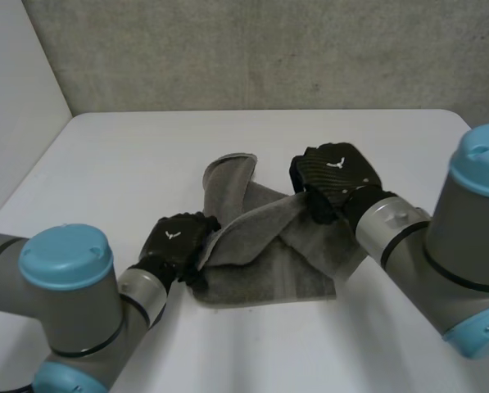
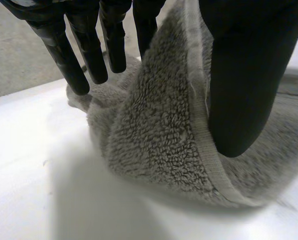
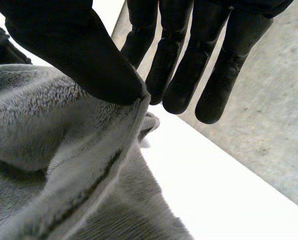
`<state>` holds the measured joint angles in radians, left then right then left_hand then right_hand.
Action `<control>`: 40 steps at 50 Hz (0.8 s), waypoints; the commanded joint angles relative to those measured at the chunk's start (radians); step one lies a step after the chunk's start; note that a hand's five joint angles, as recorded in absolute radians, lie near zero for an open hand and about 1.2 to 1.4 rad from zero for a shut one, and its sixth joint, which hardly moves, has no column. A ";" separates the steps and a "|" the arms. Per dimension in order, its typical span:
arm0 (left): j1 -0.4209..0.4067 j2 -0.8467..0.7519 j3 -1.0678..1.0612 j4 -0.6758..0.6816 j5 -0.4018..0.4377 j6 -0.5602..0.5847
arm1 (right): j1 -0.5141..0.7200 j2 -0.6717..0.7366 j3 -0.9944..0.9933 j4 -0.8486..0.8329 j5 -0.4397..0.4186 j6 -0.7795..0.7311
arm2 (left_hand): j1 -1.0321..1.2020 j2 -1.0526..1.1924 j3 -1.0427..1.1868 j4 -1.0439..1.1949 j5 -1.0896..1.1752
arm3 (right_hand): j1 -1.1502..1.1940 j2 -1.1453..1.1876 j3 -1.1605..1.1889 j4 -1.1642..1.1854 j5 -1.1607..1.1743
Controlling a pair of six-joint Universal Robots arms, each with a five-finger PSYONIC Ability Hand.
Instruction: Fold the towel.
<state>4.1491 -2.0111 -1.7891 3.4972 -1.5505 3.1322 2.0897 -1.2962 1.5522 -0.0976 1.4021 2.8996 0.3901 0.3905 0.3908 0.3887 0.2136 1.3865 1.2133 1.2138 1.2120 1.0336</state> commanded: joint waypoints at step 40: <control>0.043 -0.098 0.853 0.127 -0.057 0.475 | -0.106 0.346 -0.973 -0.037 0.028 -0.071 | 1.006 1.006 1.005 1.008 1.008 | 0.010 0.183 0.182 0.184 0.188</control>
<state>4.1710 -2.2353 -1.1602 3.5088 -1.7061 3.6525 2.0040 -0.8637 0.7198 0.1774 1.4080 2.6907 1.1572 1.2174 1.2151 1.2166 1.0111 1.3920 1.2136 1.2139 1.2119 1.0357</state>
